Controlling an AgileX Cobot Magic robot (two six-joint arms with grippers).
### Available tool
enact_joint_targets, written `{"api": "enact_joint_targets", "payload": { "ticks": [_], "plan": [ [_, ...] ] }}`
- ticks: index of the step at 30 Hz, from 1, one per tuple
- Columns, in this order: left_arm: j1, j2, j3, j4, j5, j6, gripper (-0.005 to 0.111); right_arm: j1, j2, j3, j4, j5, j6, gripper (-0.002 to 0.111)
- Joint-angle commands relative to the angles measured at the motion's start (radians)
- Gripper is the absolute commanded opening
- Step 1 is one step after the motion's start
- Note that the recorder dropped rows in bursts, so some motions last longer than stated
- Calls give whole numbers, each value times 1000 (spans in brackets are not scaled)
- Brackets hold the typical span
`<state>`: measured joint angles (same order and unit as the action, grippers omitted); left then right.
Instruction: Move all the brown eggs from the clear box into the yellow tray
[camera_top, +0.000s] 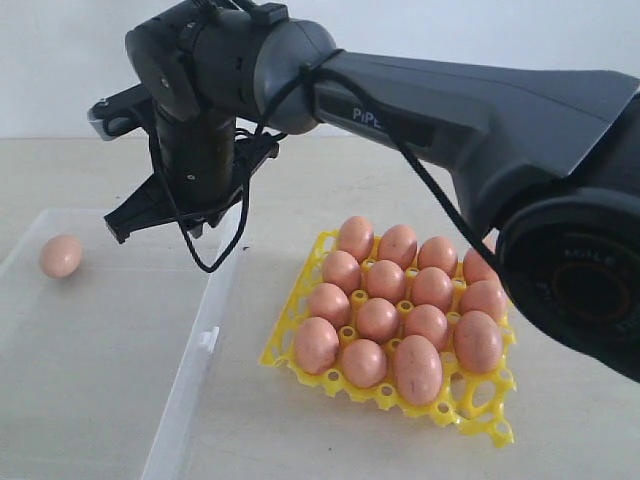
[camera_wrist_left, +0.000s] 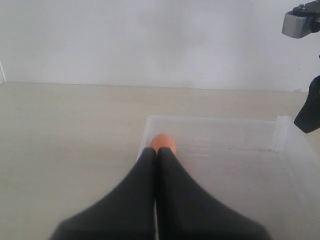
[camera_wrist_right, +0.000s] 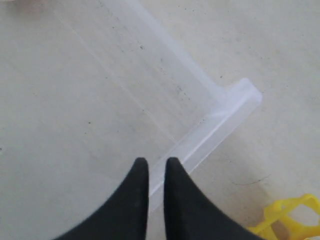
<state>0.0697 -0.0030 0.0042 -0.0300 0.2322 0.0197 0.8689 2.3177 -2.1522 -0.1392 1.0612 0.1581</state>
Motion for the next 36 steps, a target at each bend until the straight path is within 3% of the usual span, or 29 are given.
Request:
{"api": "enact_joint_targets", "payload": {
  "ticks": [1, 14, 36],
  "plan": [
    [1, 3, -4, -5, 0, 1, -4, 12, -15, -1, 21, -54, -17, 0],
    [1, 3, -4, -5, 0, 1, -4, 14, 39, -1, 38, -122, -65, 0],
    [1, 3, -4, -5, 0, 1, -4, -12, 64, -1, -83, 20, -67, 0]
  ]
}}
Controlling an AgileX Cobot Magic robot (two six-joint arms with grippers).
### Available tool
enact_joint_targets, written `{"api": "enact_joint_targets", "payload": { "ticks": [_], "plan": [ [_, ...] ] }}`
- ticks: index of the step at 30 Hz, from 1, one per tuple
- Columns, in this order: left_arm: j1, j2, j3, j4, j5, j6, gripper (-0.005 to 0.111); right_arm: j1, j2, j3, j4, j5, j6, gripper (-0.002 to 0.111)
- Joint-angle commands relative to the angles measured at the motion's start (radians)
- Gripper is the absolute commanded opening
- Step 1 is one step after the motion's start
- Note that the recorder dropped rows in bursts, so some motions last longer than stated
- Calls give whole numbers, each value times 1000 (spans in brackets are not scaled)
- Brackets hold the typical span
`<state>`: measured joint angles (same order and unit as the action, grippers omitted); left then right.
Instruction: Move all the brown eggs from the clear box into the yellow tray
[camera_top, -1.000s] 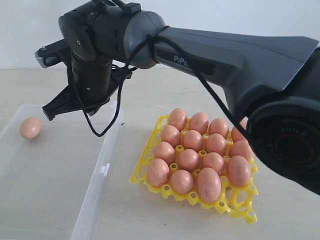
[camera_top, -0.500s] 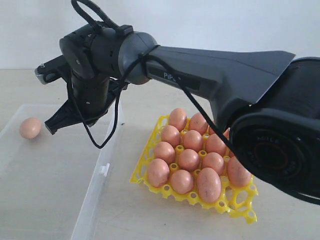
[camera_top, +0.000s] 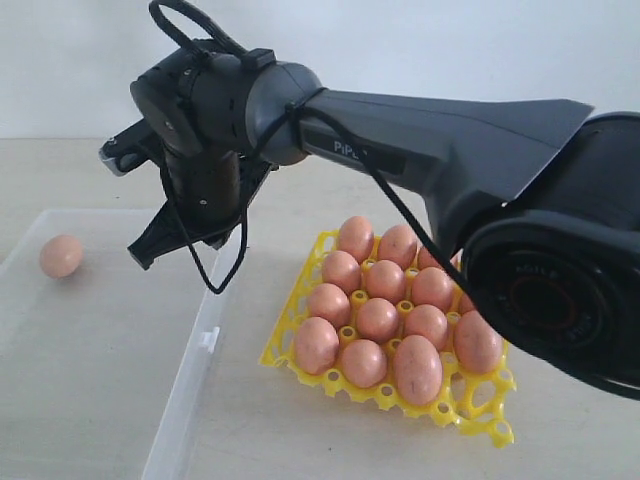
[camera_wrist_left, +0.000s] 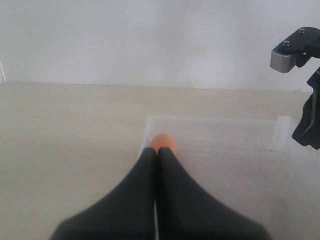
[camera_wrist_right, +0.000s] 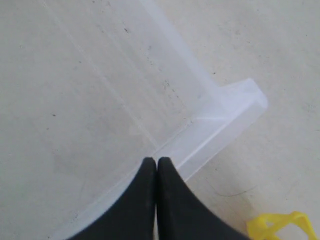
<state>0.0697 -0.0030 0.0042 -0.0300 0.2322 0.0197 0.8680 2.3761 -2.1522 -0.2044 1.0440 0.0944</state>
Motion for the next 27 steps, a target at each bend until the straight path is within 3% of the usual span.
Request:
{"api": "enact_joint_targets", "payload": {
  "ticks": [1, 10, 27],
  "plan": [
    [1, 3, -4, -5, 0, 1, -4, -11, 5, -1, -19, 44, -3, 0],
    [1, 3, -4, -5, 0, 1, -4, -11, 5, -1, -43, 108, -3, 0],
    [1, 3, -4, -5, 0, 1, -4, -7, -73, -1, -68, 66, 1, 0]
  ]
}}
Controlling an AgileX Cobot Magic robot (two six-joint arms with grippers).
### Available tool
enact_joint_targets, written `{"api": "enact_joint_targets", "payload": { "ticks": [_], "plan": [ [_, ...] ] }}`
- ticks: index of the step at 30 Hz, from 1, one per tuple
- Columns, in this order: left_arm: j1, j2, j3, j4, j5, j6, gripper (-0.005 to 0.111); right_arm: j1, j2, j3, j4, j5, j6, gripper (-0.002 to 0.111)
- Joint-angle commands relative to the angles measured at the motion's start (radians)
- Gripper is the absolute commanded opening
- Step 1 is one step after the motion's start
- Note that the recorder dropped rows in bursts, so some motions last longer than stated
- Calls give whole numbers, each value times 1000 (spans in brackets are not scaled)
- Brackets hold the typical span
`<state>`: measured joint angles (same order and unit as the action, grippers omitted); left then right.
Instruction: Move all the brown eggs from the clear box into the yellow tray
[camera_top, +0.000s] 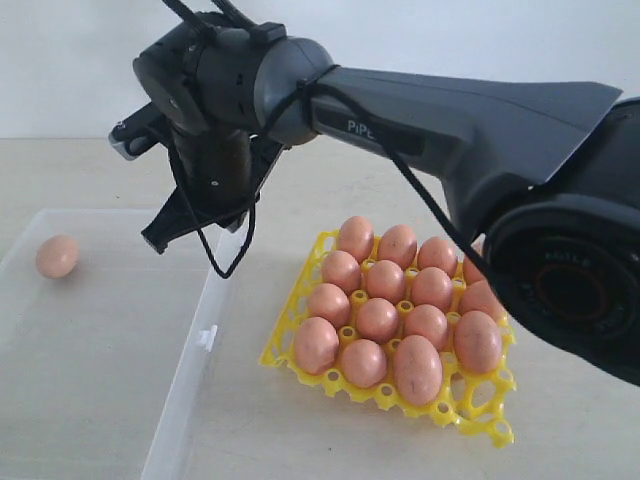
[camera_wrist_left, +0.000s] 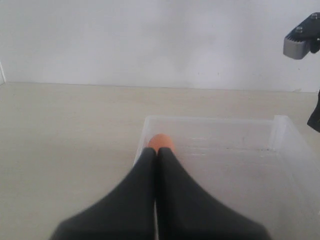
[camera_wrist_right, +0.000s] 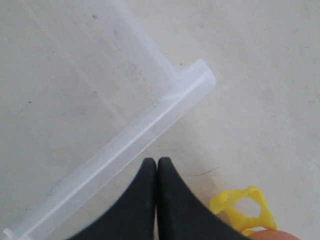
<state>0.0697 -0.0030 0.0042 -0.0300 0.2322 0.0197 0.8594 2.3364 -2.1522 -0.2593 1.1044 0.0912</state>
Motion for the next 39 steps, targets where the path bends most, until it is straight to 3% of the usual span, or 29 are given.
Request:
{"api": "enact_joint_targets", "payload": {
  "ticks": [1, 12, 39],
  "plan": [
    [1, 3, -4, -5, 0, 1, -4, 2, -36, -1, -11, 5, 4, 0],
    [1, 3, -4, -5, 0, 1, -4, 21, -19, -1, 140, -119, 3, 0],
    [1, 3, -4, -5, 0, 1, -4, 21, 49, 1, 51, -68, -45, 0]
  ]
}}
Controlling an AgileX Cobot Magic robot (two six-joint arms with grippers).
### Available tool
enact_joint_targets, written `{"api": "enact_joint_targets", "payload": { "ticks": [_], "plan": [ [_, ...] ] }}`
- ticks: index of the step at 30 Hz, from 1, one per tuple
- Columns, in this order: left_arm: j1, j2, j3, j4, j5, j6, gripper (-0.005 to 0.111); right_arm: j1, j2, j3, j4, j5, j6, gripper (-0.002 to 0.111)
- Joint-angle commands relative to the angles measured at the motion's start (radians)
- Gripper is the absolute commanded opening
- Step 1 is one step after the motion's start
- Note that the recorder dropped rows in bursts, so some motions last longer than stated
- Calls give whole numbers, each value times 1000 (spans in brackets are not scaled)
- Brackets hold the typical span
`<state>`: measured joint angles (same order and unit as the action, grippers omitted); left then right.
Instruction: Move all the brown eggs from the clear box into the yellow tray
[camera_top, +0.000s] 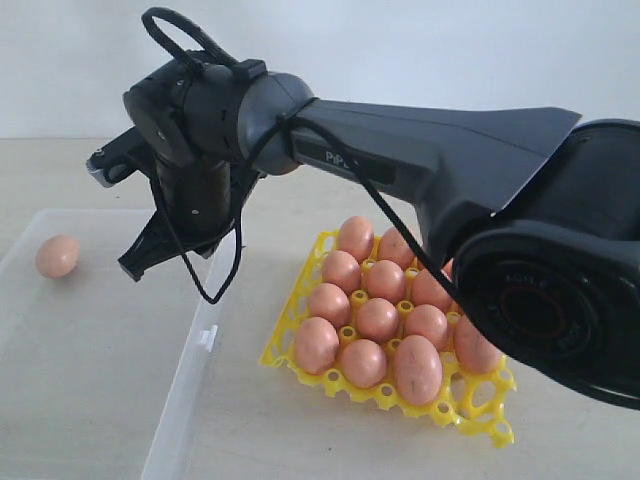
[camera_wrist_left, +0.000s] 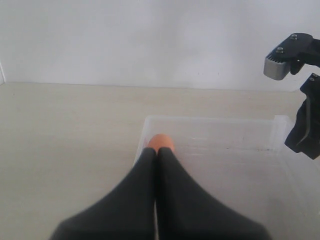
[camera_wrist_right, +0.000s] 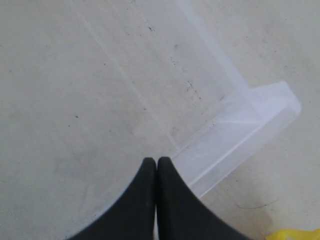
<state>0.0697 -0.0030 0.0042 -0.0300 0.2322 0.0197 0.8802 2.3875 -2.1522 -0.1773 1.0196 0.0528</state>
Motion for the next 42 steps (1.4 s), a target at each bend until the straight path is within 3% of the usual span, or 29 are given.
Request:
{"api": "enact_joint_targets", "payload": {
  "ticks": [1, 42],
  "plan": [
    [1, 3, -4, -5, 0, 1, -4, 0, -2, 1, -40, 22, -7, 0],
    [1, 3, -4, -5, 0, 1, -4, -4, -2, 1, -194, 201, 2, 0]
  ]
}}
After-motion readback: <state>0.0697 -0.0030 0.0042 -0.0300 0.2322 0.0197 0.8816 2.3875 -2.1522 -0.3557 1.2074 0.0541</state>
